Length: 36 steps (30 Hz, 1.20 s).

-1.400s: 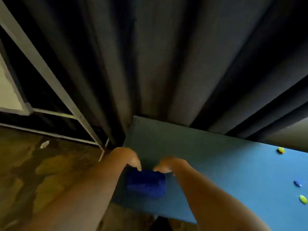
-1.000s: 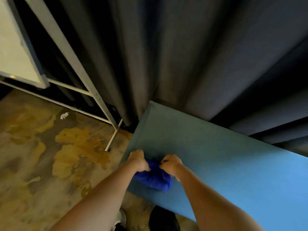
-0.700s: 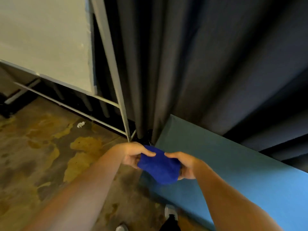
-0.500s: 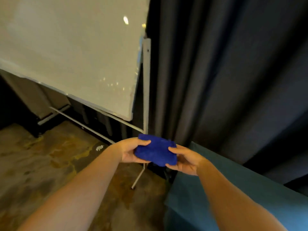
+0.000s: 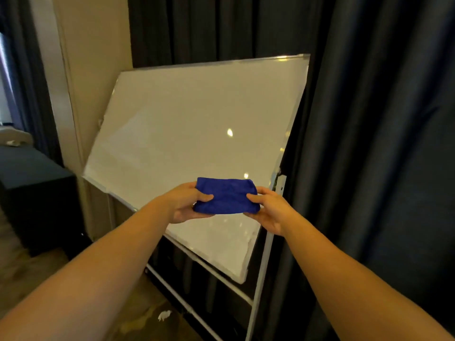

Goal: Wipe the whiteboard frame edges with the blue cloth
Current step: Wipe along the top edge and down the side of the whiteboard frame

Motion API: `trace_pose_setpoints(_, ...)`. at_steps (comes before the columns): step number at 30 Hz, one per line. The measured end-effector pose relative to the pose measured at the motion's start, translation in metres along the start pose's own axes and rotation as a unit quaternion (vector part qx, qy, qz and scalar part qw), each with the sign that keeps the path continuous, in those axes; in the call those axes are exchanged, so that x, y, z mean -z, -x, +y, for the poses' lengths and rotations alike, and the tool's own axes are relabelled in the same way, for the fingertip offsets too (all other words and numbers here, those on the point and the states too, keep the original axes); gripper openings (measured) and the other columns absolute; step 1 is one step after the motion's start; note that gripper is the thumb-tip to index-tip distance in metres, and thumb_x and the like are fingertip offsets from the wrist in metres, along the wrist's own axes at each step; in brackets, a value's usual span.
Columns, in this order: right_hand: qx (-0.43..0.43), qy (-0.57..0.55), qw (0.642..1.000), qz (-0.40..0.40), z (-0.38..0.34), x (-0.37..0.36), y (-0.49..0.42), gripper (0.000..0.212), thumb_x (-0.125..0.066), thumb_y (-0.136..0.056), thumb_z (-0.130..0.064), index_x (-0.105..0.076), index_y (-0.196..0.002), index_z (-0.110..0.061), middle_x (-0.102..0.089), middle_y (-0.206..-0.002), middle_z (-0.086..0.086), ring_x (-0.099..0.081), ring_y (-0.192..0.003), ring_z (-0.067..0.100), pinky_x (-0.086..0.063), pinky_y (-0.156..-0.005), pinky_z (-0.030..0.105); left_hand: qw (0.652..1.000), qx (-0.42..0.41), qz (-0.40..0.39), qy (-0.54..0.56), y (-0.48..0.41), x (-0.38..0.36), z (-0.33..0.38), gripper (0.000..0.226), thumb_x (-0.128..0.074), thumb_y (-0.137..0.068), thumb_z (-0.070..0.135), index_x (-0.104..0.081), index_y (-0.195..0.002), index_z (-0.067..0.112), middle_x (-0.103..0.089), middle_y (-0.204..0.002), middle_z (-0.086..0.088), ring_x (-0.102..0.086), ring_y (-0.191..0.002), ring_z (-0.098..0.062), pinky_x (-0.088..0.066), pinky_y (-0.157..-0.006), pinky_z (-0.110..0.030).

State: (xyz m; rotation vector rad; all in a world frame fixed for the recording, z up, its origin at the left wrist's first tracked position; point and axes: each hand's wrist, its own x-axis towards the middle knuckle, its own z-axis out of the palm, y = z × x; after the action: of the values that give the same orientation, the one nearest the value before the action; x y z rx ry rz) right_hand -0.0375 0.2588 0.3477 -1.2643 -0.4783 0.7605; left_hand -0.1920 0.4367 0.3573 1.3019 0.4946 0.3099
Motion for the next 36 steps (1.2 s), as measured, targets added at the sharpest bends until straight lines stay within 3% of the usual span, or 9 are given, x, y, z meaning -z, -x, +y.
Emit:
trace_pose_setpoints(5, 0.084, 0.039, 0.995, -0.028, -0.070, -0.036, -0.085, 0.017, -0.058, -0.094, 0.000, -0.064, -0.109, -0.007, -0.078, -0.091, 0.003, -0.075, -0.084, 0.022, -0.060, -0.069, 0.036, 0.995, -0.099, -0.002, -0.019, -0.065, 0.027, 0.086, 0.037, -0.065, -0.081, -0.009, -0.068, -0.109, 0.015, -0.078, -0.098, -0.001, -0.075, -0.083, -0.019, -0.059, -0.060, -0.033)
trace_pose_setpoints(9, 0.142, 0.053, 0.988, -0.032, -0.124, -0.058, -0.164, 0.019, -0.056, -0.093, 0.003, -0.064, -0.109, -0.002, -0.077, -0.095, 0.006, -0.075, -0.086, 0.024, -0.060, -0.068, 0.036, 0.987, -0.157, 0.010, -0.031, -0.139, 0.044, 0.154, 0.037, -0.065, -0.080, -0.010, -0.068, -0.109, 0.012, -0.076, -0.100, -0.004, -0.074, -0.084, -0.020, -0.059, -0.060, -0.031)
trace_pose_setpoints(16, 0.222, 0.087, 0.970, 0.039, -0.214, -0.075, -0.302, 0.018, -0.057, -0.092, 0.003, -0.063, -0.110, 0.000, -0.071, -0.110, 0.015, -0.069, -0.099, 0.031, -0.060, -0.073, 0.039, 0.984, -0.169, 0.035, -0.054, -0.281, 0.053, 0.264, 0.021, -0.074, -0.079, -0.001, -0.068, -0.099, 0.000, -0.074, -0.101, -0.010, -0.071, -0.088, -0.021, -0.059, -0.062, -0.028)
trace_pose_setpoints(19, 0.246, 0.117, 0.959, 0.072, -0.246, -0.081, -0.350, 0.016, -0.057, -0.093, 0.002, -0.063, -0.108, -0.003, -0.069, -0.110, 0.014, -0.068, -0.099, 0.031, -0.060, -0.077, 0.041, 0.979, -0.182, 0.027, -0.085, -0.328, 0.054, 0.300, 0.025, -0.075, -0.080, 0.004, -0.065, -0.103, 0.004, -0.071, -0.104, -0.009, -0.069, -0.095, -0.023, -0.060, -0.071, -0.032)
trace_pose_setpoints(28, 0.342, 0.227, 0.897, 0.165, -0.338, -0.111, -0.471, 0.018, -0.061, -0.093, -0.003, -0.063, -0.106, -0.016, -0.066, -0.107, 0.007, -0.066, -0.093, 0.023, -0.060, -0.064, 0.029, 0.958, -0.257, -0.074, -0.101, -0.468, 0.082, 0.411, 0.026, -0.071, -0.084, 0.005, -0.065, -0.108, 0.009, -0.072, -0.106, -0.011, -0.072, -0.093, -0.025, -0.062, -0.075, -0.040)
trace_pose_setpoints(30, 0.367, 0.268, 0.868, 0.200, -0.356, -0.120, -0.498, 0.016, -0.063, -0.092, -0.003, -0.065, -0.101, -0.016, -0.068, -0.105, 0.007, -0.066, -0.094, 0.024, -0.061, -0.071, 0.033, 0.948, -0.290, -0.094, -0.088, -0.505, 0.090, 0.437, 0.023, -0.072, -0.082, 0.004, -0.068, -0.104, 0.007, -0.074, -0.104, -0.012, -0.073, -0.087, -0.023, -0.062, -0.071, -0.038)
trace_pose_setpoints(32, 0.419, 0.317, 0.810, 0.260, -0.374, -0.132, -0.525, 0.014, -0.065, -0.088, -0.004, -0.065, -0.095, -0.016, -0.069, -0.099, 0.007, -0.066, -0.095, 0.025, -0.058, -0.082, 0.039, 0.933, -0.337, -0.100, -0.082, -0.541, 0.096, 0.465, 0.022, -0.075, -0.080, 0.004, -0.069, -0.101, 0.001, -0.074, -0.103, -0.015, -0.072, -0.085, -0.023, -0.061, -0.068, -0.036)
trace_pose_setpoints(34, 0.472, 0.371, 0.730, 0.327, -0.390, -0.143, -0.543, 0.016, -0.066, -0.085, -0.007, -0.064, -0.096, -0.019, -0.068, -0.095, 0.002, -0.065, -0.090, 0.021, -0.053, -0.077, 0.034, 0.908, -0.398, -0.085, -0.098, -0.572, 0.096, 0.489, 0.022, -0.079, -0.077, 0.007, -0.071, -0.096, -0.002, -0.074, -0.099, -0.017, -0.071, -0.084, -0.025, -0.062, -0.067, -0.037)
trace_pose_setpoints(36, 0.505, 0.407, 0.666, 0.368, -0.402, -0.153, -0.560, 0.022, -0.065, -0.085, -0.009, -0.060, -0.100, -0.024, -0.063, -0.092, -0.006, -0.060, -0.084, 0.013, -0.047, -0.067, 0.022, 0.870, -0.467, -0.036, -0.154, -0.599, 0.094, 0.508, 0.019, -0.083, -0.074, 0.019, -0.075, -0.086, 0.007, -0.075, -0.087, -0.011, -0.071, -0.081, -0.024, -0.060, -0.068, -0.037)
